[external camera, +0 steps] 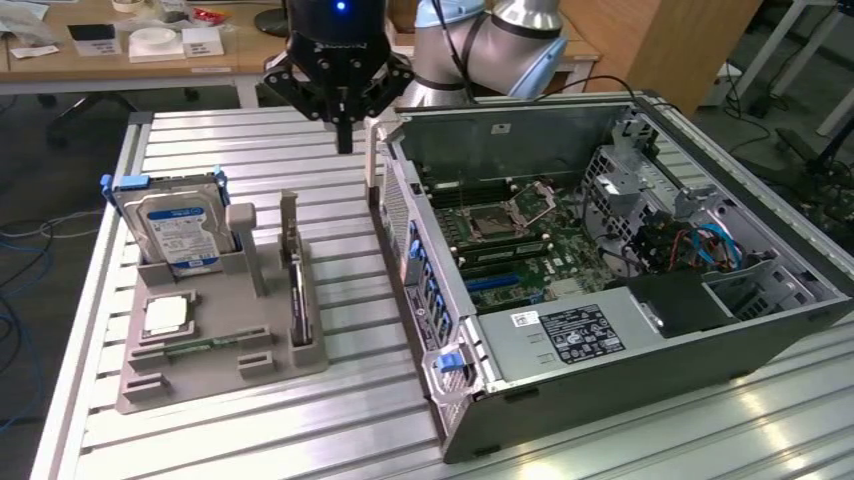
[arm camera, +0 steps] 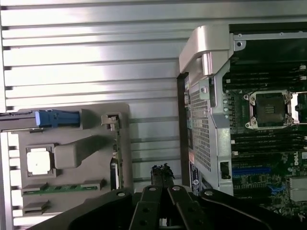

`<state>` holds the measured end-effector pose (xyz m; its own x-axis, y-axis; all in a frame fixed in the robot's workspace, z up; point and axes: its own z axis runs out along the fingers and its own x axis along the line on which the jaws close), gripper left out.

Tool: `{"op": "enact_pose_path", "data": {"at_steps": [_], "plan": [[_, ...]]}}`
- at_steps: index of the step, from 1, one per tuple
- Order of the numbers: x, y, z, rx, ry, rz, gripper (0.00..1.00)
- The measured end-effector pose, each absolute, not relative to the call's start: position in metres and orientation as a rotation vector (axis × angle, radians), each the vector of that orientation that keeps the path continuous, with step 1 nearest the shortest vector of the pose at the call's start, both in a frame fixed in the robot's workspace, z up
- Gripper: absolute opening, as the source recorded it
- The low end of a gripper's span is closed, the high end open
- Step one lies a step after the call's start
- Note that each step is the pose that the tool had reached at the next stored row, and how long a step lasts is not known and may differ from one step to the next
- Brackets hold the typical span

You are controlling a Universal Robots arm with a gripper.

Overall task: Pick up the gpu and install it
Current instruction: 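Reach for the gpu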

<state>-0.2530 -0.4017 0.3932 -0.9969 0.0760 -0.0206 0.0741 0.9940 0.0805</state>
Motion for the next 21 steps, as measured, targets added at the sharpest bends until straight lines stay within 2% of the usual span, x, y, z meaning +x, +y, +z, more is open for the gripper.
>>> {"op": "enact_pose_path", "data": {"at_steps": [21], "plan": [[-0.3,-0.406,0.393,0.117,3.113,0.123,0.11]]}}
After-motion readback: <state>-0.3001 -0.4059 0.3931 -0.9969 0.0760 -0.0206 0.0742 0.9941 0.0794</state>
